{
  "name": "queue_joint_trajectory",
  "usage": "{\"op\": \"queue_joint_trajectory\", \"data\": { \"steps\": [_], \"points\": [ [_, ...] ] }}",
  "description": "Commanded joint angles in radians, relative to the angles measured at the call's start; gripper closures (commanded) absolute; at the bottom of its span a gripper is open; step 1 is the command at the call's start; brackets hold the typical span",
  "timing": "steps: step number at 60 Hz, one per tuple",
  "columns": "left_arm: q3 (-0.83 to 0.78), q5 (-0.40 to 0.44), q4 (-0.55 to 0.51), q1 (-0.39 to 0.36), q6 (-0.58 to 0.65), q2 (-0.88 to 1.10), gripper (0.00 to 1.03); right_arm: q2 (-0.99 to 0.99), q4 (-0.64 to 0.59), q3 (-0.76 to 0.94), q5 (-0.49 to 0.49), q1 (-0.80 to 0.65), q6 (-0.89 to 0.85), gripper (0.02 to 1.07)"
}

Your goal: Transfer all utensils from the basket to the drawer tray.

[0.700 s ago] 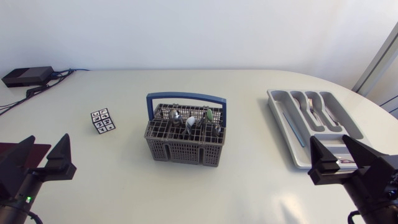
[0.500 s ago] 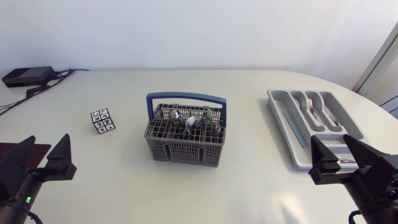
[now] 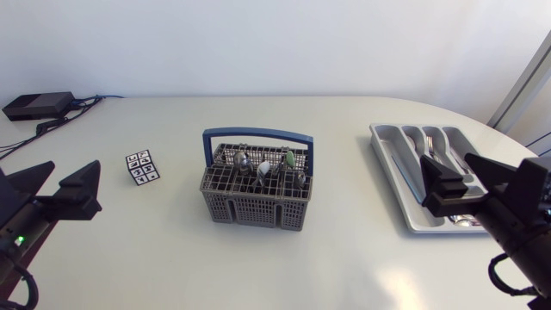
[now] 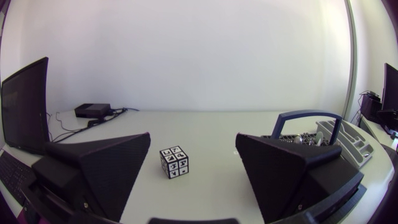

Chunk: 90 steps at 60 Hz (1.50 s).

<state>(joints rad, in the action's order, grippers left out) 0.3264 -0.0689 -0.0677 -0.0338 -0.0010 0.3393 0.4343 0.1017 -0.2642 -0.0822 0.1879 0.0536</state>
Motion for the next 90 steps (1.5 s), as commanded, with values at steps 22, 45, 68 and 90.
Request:
{"op": "queue_joint_trajectory", "data": {
  "steps": [22, 45, 68, 90],
  "points": [
    [0.439, -0.019, -0.434, -0.176, 0.038, 0.511, 0.07, 0.478, -0.436, -0.452, -0.037, 0.209, 0.13, 0.07],
    [0.494, 0.032, -0.417, -0.328, 0.002, 0.586, 0.07, 0.753, -0.47, -0.567, 0.3, 0.234, 0.092, 0.07],
    [0.482, 0.04, -0.331, -0.422, -0.022, 0.573, 0.07, 0.914, -0.427, -0.653, 0.363, 0.3, 0.104, 0.26],
    [0.465, 0.04, -0.271, -0.451, -0.033, 0.59, 0.07, 1.015, -0.342, -0.681, 0.424, 0.324, 0.114, 0.61]
  ]
}}
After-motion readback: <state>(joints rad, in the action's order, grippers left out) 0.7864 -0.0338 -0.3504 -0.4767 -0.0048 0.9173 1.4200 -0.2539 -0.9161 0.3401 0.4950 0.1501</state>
